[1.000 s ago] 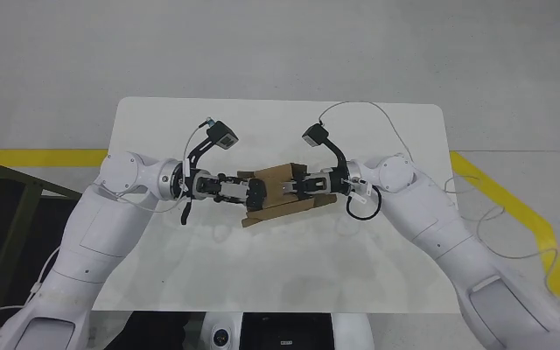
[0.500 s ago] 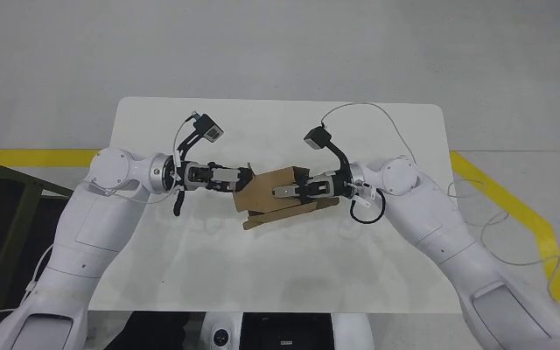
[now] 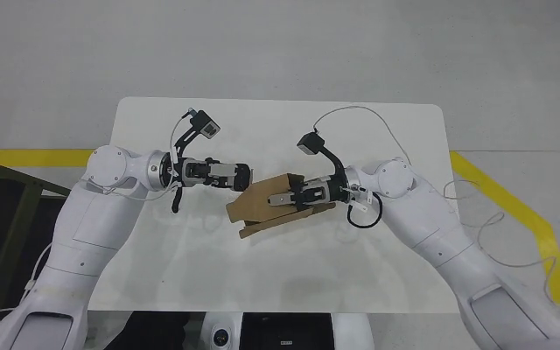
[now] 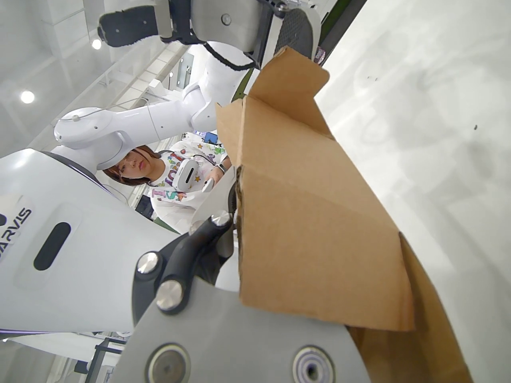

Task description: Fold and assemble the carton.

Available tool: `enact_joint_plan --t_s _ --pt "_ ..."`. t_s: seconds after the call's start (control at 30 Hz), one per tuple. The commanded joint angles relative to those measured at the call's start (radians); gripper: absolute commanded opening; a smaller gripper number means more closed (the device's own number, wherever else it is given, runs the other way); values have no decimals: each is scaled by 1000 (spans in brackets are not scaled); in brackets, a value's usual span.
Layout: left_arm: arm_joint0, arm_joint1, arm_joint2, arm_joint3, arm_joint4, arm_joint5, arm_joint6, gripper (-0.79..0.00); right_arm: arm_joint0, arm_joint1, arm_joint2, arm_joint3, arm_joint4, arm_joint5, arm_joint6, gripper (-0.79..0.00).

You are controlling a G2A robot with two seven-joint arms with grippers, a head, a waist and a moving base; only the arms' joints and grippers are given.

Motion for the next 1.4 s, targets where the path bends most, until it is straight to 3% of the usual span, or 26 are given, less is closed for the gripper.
enact_joint_plan --t_s 0.0,0.5,0.87,1.37 --pt "0 0 0 -1 0 0 -2 0 2 -2 -2 4 0 -1 -1 -785" --pt "16 1 -16 -34 12 -5 0 0 -2 4 68 36 -46 -68 -69 -785" --pt "37 0 -10 -63 17 5 -13 0 -18 3 121 31 -129 -116 -208 -785" --pt "46 -4 1 -88 12 14 -20 0 -1 -20 119 25 -192 -133 -290 -785"
